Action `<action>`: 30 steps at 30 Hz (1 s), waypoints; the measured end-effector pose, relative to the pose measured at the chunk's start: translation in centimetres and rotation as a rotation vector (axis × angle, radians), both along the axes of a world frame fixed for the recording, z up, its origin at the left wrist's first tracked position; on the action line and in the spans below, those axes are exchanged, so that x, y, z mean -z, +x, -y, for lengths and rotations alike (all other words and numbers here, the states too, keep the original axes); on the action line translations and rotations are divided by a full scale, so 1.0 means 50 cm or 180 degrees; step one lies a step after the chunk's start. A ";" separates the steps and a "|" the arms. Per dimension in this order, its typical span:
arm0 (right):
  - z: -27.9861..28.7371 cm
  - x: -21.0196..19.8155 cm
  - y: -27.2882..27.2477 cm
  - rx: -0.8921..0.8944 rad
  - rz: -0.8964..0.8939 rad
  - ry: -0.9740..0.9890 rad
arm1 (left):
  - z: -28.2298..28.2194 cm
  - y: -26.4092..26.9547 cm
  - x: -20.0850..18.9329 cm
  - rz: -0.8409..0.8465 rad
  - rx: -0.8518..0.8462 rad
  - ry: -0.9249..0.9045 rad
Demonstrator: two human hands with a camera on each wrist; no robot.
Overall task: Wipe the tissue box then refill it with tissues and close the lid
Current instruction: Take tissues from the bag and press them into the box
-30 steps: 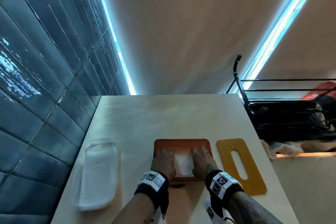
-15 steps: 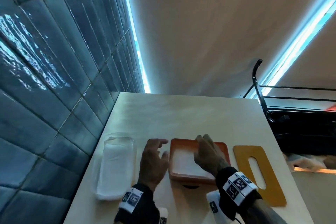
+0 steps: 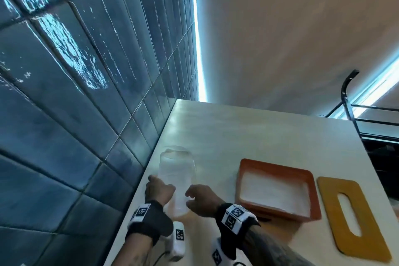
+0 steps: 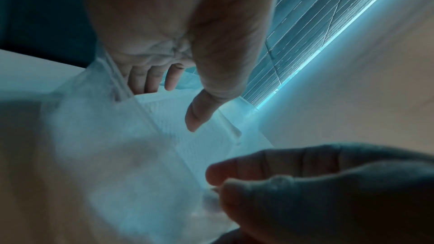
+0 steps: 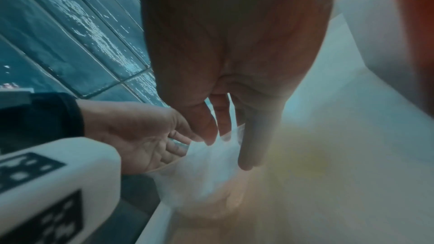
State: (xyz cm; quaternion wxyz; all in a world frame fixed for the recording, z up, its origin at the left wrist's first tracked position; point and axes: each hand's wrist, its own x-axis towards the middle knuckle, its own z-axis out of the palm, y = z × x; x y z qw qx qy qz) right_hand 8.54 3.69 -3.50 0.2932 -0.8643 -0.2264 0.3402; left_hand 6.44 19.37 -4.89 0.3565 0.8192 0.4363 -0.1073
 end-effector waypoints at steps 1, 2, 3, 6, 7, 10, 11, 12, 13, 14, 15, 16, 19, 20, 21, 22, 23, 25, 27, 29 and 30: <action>0.002 0.004 0.002 0.0036 0.0006 -0.0001 | -0.003 0.002 0.001 -0.0035 -0.0010 -0.0030; 0.003 0.009 0.003 0.0085 0.0013 0.0014 | -0.005 0.002 0.001 -0.0064 -0.0023 -0.0070; 0.003 0.013 0.004 0.0139 0.0021 0.0021 | -0.008 0.004 0.002 -0.0083 -0.0016 -0.0099; 0.002 0.019 0.003 0.0304 0.0020 0.0044 | -0.011 0.007 -0.003 -0.0061 -0.0025 -0.0235; 0.001 0.022 0.004 0.0367 -0.0025 0.0050 | -0.011 0.008 -0.004 -0.0042 -0.0038 -0.0289; -0.006 0.027 0.005 0.0509 -0.0239 0.0127 | -0.008 0.007 -0.004 -0.0065 -0.0026 -0.0393; -0.008 0.030 0.005 0.0537 -0.0289 0.0140 | -0.007 0.006 -0.003 -0.0080 -0.0010 -0.0387; -0.009 0.033 0.006 0.0571 -0.0334 0.0144 | -0.009 0.005 0.000 -0.0104 0.0003 -0.0377; -0.010 0.034 0.006 0.0621 -0.0383 0.0153 | -0.013 0.004 0.002 -0.0098 0.0006 -0.0405; -0.010 0.034 0.006 0.0704 -0.0460 0.0188 | -0.015 0.004 0.000 -0.0051 -0.0012 -0.0482; -0.010 0.032 0.006 0.0825 -0.0580 0.0252 | -0.022 0.005 0.002 0.0015 -0.0085 -0.0621; -0.009 0.029 0.006 0.0979 -0.0714 0.0342 | -0.026 0.006 -0.002 0.0097 -0.0257 -0.0876; -0.007 0.012 0.013 0.1494 -0.0969 0.0559 | -0.043 0.011 -0.027 0.0274 -0.0827 -0.1911; -0.009 0.007 0.017 0.1605 -0.0909 0.0566 | -0.050 0.014 -0.037 0.0269 -0.0889 -0.2224; -0.011 0.002 0.023 0.1695 -0.0861 0.0577 | -0.056 0.018 -0.050 0.0271 -0.0949 -0.2556; -0.014 -0.001 0.030 0.1776 -0.0905 0.0632 | -0.063 0.021 -0.058 0.0237 -0.0961 -0.2831; -0.019 -0.003 0.036 0.1861 -0.1095 0.0752 | -0.069 0.022 -0.065 0.0217 -0.0963 -0.3087; -0.028 -0.004 0.047 0.2046 -0.1853 0.1159 | -0.071 0.019 -0.072 0.0254 -0.0923 -0.3373; -0.035 -0.006 0.052 0.2193 -0.2734 0.1652 | -0.062 0.011 -0.069 0.0247 -0.0900 -0.3446; -0.044 -0.011 0.052 0.2328 -0.3197 0.1995 | -0.051 0.002 -0.061 0.0210 -0.0901 -0.3475; -0.050 -0.007 0.052 0.2395 -0.3233 0.2078 | -0.047 0.000 -0.053 0.0224 -0.0930 -0.3510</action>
